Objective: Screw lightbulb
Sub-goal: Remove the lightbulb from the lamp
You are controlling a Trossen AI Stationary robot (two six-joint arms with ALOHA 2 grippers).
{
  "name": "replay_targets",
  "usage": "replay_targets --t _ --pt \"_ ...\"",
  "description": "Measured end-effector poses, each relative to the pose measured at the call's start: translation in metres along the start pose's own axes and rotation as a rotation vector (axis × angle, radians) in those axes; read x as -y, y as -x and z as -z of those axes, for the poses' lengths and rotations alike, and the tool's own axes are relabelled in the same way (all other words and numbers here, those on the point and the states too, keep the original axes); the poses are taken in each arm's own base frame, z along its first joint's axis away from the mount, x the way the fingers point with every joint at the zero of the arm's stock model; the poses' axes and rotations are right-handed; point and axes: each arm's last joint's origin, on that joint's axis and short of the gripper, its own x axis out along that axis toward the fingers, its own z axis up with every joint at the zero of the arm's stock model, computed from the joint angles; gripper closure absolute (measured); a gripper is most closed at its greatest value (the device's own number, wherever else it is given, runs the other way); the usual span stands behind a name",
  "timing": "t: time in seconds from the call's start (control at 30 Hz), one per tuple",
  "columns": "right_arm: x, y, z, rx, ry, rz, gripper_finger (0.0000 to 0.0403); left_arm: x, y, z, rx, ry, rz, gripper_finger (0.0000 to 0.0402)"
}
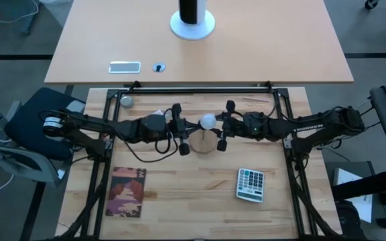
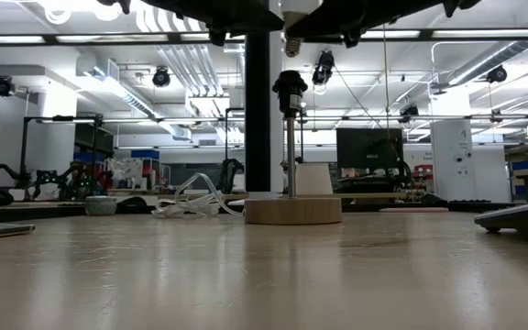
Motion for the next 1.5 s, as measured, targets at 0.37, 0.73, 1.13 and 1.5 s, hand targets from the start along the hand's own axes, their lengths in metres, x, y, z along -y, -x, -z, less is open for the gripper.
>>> replay_targets --t 0.37,0.73,1.13,1.5 --pt "0.018 0.036 0.005 -0.234 -0.069 0.221 0.0278 -0.001 0.001 -0.001 -0.003 -0.002 -0.025 0.0401" --pt "0.013 0.043 0.063 -0.653 -0.191 0.305 0.0279 -0.004 0.002 0.008 -0.114 -0.056 -0.141 0.0401" --pt "-0.014 0.032 0.134 -0.975 -0.260 0.213 0.0279 -0.005 0.010 0.036 -0.397 -0.072 -0.284 0.0401" --pt "-0.027 0.017 0.165 -1.110 -0.206 0.211 0.0278 -0.006 0.021 0.057 -0.595 -0.059 -0.317 0.0401"
